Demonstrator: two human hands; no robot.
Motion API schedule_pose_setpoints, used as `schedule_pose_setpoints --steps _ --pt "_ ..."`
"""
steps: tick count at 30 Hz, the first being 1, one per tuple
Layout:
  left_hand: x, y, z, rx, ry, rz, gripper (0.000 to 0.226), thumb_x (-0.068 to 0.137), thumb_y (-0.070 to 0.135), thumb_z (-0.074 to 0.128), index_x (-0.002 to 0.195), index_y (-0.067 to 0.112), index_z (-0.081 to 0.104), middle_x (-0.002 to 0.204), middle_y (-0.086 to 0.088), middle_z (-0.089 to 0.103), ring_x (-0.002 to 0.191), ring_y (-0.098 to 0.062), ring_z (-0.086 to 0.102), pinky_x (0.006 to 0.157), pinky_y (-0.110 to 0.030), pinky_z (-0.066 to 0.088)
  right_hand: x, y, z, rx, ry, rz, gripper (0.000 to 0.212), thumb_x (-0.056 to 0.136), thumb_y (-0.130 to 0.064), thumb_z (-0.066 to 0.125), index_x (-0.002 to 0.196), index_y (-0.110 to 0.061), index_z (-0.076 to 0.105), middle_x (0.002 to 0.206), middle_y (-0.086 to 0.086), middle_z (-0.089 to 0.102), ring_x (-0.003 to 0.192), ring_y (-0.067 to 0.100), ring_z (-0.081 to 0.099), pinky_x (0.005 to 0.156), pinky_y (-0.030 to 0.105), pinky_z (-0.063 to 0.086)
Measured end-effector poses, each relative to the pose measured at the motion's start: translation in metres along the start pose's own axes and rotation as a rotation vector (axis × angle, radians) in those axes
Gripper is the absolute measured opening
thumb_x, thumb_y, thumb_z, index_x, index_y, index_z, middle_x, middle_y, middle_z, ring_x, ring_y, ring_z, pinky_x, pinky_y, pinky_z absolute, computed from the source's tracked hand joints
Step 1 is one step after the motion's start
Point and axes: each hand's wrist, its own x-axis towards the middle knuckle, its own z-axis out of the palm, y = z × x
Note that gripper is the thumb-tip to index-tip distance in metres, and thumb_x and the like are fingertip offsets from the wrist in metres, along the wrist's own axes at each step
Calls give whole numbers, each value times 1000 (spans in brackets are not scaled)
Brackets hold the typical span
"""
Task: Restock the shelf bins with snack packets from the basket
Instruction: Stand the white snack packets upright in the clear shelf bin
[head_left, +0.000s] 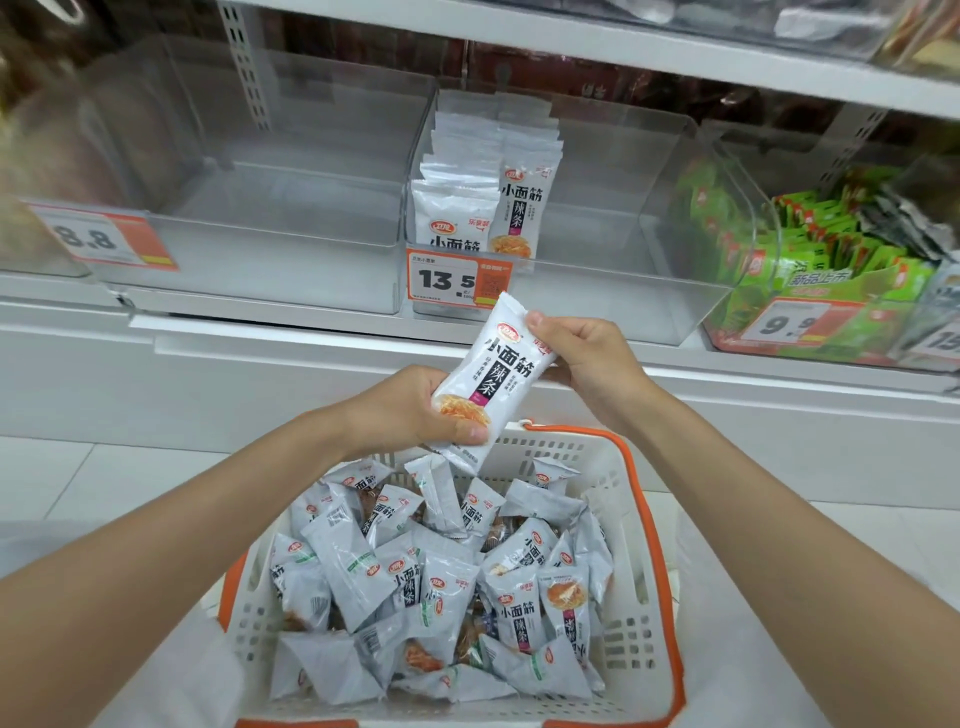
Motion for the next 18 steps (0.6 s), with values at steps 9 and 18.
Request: schedule_pose_setpoints --steps 9,18 --pt "-3 28 -24 -25 202 203 47 72 15 80 117 17 65 99 6 75 89 -2 69 80 -15 53 -15 -49 -10 -71 -28 -197 7 86 -7 69 91 -5 72 86 2 76 78 14 72 70 24 58" --pt "62 128 -84 403 702 457 14 93 19 62 104 22 70 87 14 65 79 1 58 70 -12 44 44 -126 -48 -564 254 -525 19 86 -26 74 102 -18 75 99 -5 74 88 7 71 80 34 60"
